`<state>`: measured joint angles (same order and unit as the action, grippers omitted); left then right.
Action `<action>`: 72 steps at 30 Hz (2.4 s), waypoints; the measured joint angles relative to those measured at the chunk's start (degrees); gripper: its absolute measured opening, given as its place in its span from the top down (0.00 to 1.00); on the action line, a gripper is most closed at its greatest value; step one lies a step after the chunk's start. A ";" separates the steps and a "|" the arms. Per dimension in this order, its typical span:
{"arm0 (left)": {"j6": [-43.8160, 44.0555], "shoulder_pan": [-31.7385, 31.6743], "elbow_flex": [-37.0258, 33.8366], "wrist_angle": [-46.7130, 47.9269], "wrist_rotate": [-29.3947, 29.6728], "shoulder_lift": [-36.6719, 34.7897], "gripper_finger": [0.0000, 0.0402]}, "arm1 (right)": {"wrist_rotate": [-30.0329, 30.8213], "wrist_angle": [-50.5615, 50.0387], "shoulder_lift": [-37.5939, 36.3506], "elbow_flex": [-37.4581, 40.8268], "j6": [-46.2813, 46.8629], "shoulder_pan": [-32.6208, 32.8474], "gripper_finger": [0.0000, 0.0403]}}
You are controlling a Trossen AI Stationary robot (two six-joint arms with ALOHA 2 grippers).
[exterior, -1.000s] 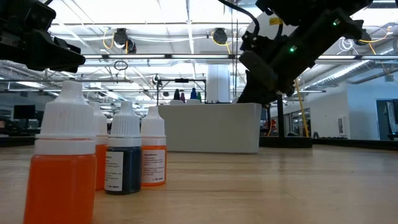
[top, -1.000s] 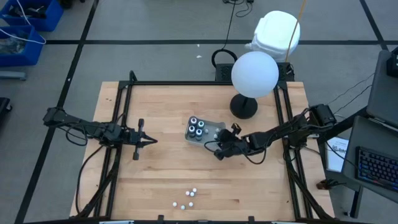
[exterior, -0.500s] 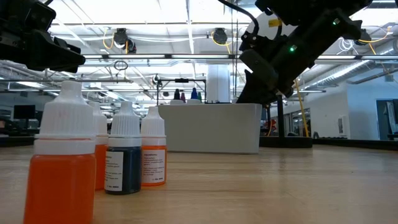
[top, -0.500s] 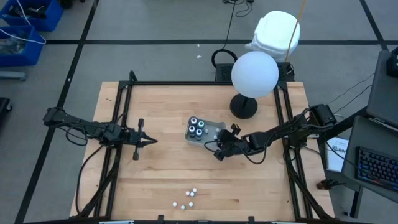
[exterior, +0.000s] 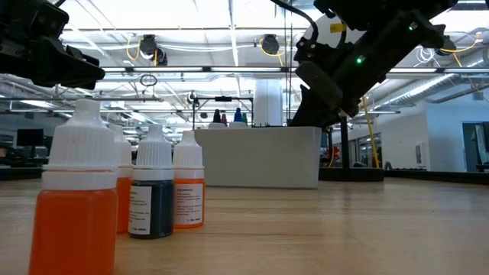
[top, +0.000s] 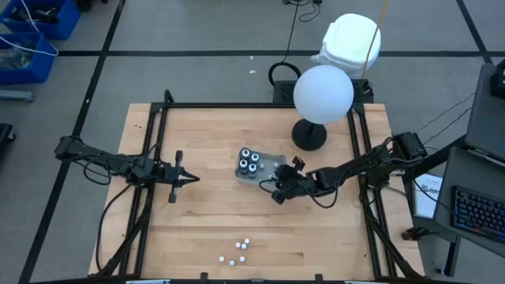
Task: Pick & Place food coloring
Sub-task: Put the small orange food coloring bottle into the gray bin
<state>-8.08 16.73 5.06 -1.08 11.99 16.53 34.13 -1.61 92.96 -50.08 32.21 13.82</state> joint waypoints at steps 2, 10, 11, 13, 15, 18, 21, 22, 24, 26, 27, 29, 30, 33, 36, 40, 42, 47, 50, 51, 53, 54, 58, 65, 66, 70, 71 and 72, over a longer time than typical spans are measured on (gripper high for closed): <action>0.02 0.00 0.00 0.00 0.00 0.02 0.98 | 0.35 -0.31 -1.40 0.10 -1.80 0.00 0.75; 0.74 0.00 0.00 0.11 0.00 0.02 0.98 | 0.72 1.14 -9.98 0.06 -15.54 1.92 0.79; 0.74 0.01 0.00 0.11 0.00 0.01 0.98 | 0.47 1.19 -11.19 0.25 -17.50 2.33 0.80; 0.47 0.02 0.00 0.07 0.02 0.02 0.98 | -2.14 3.96 -13.76 1.45 -21.56 3.00 0.83; -0.46 0.00 0.00 0.09 0.02 0.00 0.98 | -6.98 8.93 -16.94 4.30 -25.11 3.51 0.87; -0.85 0.02 0.00 0.09 0.02 0.01 0.98 | -13.75 18.91 -21.68 10.69 -29.09 4.03 0.94; -0.85 0.02 0.00 0.13 0.02 0.02 0.98 | -17.83 27.39 -27.35 18.52 -31.09 3.92 0.99; -0.81 0.02 0.00 0.08 0.02 0.01 0.98 | -17.99 29.77 -29.49 21.18 -31.14 3.89 0.99; -0.35 0.00 0.00 0.11 0.00 0.02 0.98 | -17.93 33.92 -34.25 26.39 -30.55 3.88 0.99; 1.05 0.00 0.00 0.07 0.04 0.00 0.98 | -17.95 36.83 -39.70 31.18 -30.28 3.71 0.99; 1.70 0.01 0.00 0.09 0.04 0.02 0.98 | -17.98 37.92 -42.46 33.35 -30.27 3.65 0.99; 3.43 0.01 0.00 0.11 0.03 0.00 0.98 | -17.99 38.39 -48.77 36.97 -29.95 3.65 1.00; 4.50 0.01 0.00 0.14 0.04 0.00 0.98 | -17.99 37.99 -51.87 38.33 -29.53 3.65 1.00; 7.41 0.00 0.00 0.20 0.04 0.00 0.98 | -17.90 32.49 -60.60 40.62 -28.03 3.65 1.00; 8.24 0.02 0.00 0.20 0.09 0.00 0.98 | -17.90 24.36 -66.60 40.97 -27.42 3.71 1.00; 8.43 0.02 0.00 0.28 0.75 0.00 0.98 | -19.00 21.44 -70.43 41.04 -29.67 4.52 1.00; 8.63 0.00 0.00 0.78 0.99 0.01 0.98 | -21.55 22.86 -71.24 41.55 -32.02 4.84 1.00; 9.55 0.01 0.00 2.87 1.05 0.01 0.98 | -23.59 29.21 -71.42 45.09 -36.08 5.05 1.00; 10.39 0.02 0.00 3.28 1.21 0.01 0.98 | -23.43 32.94 -71.39 46.91 -37.11 4.94 1.00; 11.36 0.02 0.00 3.25 1.46 0.11 0.98 | -23.43 33.25 -71.40 47.35 -37.20 4.94 1.00; 14.06 0.01 0.00 2.89 1.56 0.98 0.98 | -23.41 33.61 -71.17 47.69 -37.24 4.94 1.00; 15.46 0.03 0.00 2.74 1.13 1.43 0.98 | -23.41 33.19 -71.07 47.73 -37.38 4.94 1.00; 20.02 2.90 0.02 -1.52 -2.50 6.15 0.98 | -23.46 33.39 -70.38 47.83 -38.10 4.94 1.00; 22.41 18.93 3.44 -18.13 4.04 26.52 0.99 | -23.48 35.50 -69.65 47.88 -38.82 5.01 1.00; 23.04 21.63 5.44 -18.03 6.55 30.38 0.99 | -23.48 36.10 -69.14 47.88 -38.93 5.01 1.00; 24.87 29.23 16.12 -16.04 14.29 46.45 0.99 | -22.76 38.87 -66.63 47.90 -40.00 5.03 1.00; 24.83 30.55 19.06 -14.99 15.13 50.25 0.98 | -22.15 39.89 -66.14 47.94 -40.32 5.03 1.00; 24.87 31.60 21.87 -13.84 15.70 53.69 0.98 | -21.96 40.80 -65.77 47.95 -40.52 5.03 1.00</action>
<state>16.79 48.33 26.93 -14.92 27.69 70.22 12.17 39.19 27.19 -2.13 -8.31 18.85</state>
